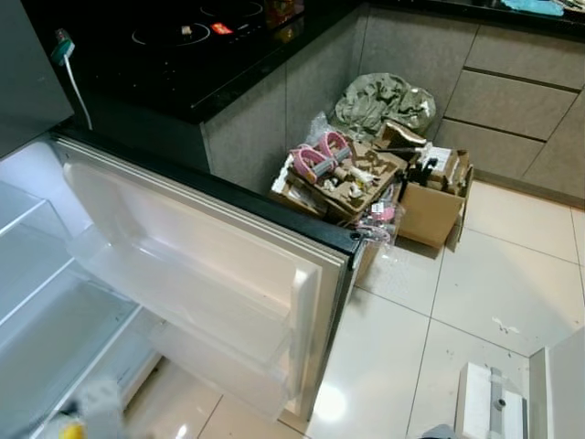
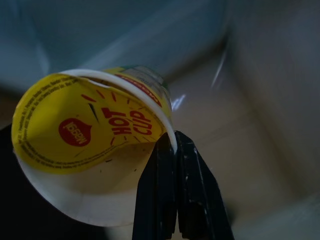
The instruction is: Restocking fridge
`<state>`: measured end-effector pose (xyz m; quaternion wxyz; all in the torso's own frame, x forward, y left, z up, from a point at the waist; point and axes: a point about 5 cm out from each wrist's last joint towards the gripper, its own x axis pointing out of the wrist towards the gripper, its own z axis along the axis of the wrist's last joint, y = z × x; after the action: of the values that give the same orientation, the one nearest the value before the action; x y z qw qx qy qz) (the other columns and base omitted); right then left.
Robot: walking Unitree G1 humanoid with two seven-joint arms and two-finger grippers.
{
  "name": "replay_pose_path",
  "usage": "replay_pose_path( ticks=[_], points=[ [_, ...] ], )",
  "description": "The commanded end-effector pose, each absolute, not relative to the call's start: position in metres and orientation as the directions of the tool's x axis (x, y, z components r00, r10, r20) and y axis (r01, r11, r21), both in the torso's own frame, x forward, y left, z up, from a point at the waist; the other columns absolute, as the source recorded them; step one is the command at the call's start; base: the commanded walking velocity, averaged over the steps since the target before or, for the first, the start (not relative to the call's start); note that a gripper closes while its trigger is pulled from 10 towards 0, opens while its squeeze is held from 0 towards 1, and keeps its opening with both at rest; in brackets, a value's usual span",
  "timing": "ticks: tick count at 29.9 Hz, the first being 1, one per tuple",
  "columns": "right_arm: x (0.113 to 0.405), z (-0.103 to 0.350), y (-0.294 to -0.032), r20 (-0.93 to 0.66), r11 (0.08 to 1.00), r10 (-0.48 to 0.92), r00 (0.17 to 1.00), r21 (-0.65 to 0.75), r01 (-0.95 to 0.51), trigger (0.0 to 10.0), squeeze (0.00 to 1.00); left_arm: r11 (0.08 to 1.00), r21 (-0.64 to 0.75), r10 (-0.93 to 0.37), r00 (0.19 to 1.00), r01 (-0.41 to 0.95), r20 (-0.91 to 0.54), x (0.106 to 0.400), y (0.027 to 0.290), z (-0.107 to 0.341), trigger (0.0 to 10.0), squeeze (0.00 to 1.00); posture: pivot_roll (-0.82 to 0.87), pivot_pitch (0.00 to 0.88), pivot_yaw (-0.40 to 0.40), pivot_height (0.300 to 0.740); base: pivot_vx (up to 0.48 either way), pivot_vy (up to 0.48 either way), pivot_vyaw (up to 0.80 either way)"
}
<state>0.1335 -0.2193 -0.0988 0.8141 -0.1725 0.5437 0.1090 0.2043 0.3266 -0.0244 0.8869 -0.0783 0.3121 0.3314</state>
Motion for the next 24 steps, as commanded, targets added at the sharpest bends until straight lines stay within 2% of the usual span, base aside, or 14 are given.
replay_pose_path(
  ticks=[1, 2, 3, 5, 8, 10, 11, 13, 16, 18, 19, 24],
  points=[
    [0.129, -0.1, -0.222, -0.93, 0.917, -0.012, 0.367, -0.156, -0.367, 10.0, 0.0, 0.784, -0.05, 0.534, 0.714, -0.618, -0.452, 0.239, 0.341, 0.013, 10.0, 0.0, -0.05, 0.09, -0.028, 0.74, 0.0, 0.0, 0.0],
    [0.129, -0.1, -0.222, -0.93, 0.917, -0.012, 0.366, -0.157, -0.368, 10.0, 0.0, 0.805, -0.067, 0.523, 0.758, -0.59, -0.389, 0.253, 0.344, 0.03, 10.0, 0.0, -0.05, 0.09, -0.026, 0.74, 0.0, 0.0, 0.0],
    [0.129, -0.1, -0.222, -0.93, 0.917, -0.012, 0.366, -0.157, -0.368, 10.0, 0.0, 0.805, -0.067, 0.523, 0.758, -0.59, -0.389, 0.253, 0.344, 0.03, 10.0, 0.0, -0.05, 0.09, -0.026, 0.74, 0.0, 0.0, 0.0],
    [0.129, -0.1, -0.222, -0.931, 0.917, -0.011, 0.366, -0.156, -0.367, 10.0, 0.0, 0.824, -0.095, 0.516, 0.81, -0.558, -0.279, 0.274, 0.35, 0.058, 10.0, 0.0, -0.05, 0.091, -0.026, 0.74, 0.0, 0.0, 0.0],
    [0.129, -0.1, -0.222, -0.931, 0.917, -0.011, 0.366, -0.155, -0.367, 10.0, 0.0, 0.826, -0.101, 0.52, 0.819, -0.555, -0.243, 0.28, 0.352, 0.068, 10.0, 0.0, -0.05, 0.091, -0.026, 0.74, 0.0, 0.0, 0.0],
    [0.129, -0.1, -0.222, -0.931, 0.918, -0.009, 0.364, -0.153, -0.367, 10.0, 0.0, 0.83, -0.095, 0.534, 0.833, -0.55, -0.146, 0.291, 0.359, 0.093, 10.0, 0.0, -0.05, 0.091, -0.027, 0.74, 0.0, 0.0, 0.0],
    [0.129, -0.1, -0.222, -0.931, 0.918, -0.009, 0.364, -0.153, -0.367, 10.0, 0.0, 0.83, -0.095, 0.534, 0.833, -0.55, -0.146, 0.291, 0.359, 0.093, 10.0, 0.0, -0.05, 0.091, -0.027, 0.74, 0.0, 0.0, 0.0],
    [0.128, -0.1, -0.222, -0.932, 0.918, -0.007, 0.363, -0.15, -0.368, 10.0, 0.0, 0.819, -0.092, 0.563, 0.824, -0.567, -0.07, 0.297, 0.365, 0.111, 10.0, 0.0, -0.05, 0.091, -0.028, 0.74, 0.0, 0.0, 0.0],
    [0.128, -0.1, -0.221, -0.932, 0.918, -0.005, 0.363, -0.149, -0.368, 10.0, 0.0, 0.76, -0.091, 0.644, 0.765, -0.643, -0.029, 0.292, 0.377, 0.122, 10.0, 0.0, -0.05, 0.093, -0.027, 0.74, 0.0, 0.0, 0.0],
    [0.129, -0.1, -0.222, -0.932, 0.917, -0.005, 0.363, -0.149, -0.369, 10.0, 0.0, 0.734, -0.093, 0.672, 0.739, -0.673, -0.04, 0.289, 0.382, 0.122, 10.0, 0.0, -0.05, 0.095, -0.028, 0.74, 0.0, 0.0, 0.0],
    [0.129, -0.1, -0.222, -0.932, 0.917, -0.007, 0.362, -0.15, -0.37, 10.0, 0.0, 0.703, -0.055, 0.702, 0.704, -0.709, -0.101, 0.284, 0.386, 0.115, 10.0, 0.0, -0.05, 0.094, -0.028, 0.74, 0.0, 0.0, 0.0],
    [0.128, -0.1, -0.224, -0.932, 0.918, -0.01, 0.361, -0.152, -0.367, 10.0, 0.0, 0.707, -0.007, 0.705, 0.705, -0.707, -0.079, 0.283, 0.388, 0.117, 10.0, 0.0, -0.05, 0.097, -0.028, 0.74, 0.0, 0.0, 0.0]
  ],
)
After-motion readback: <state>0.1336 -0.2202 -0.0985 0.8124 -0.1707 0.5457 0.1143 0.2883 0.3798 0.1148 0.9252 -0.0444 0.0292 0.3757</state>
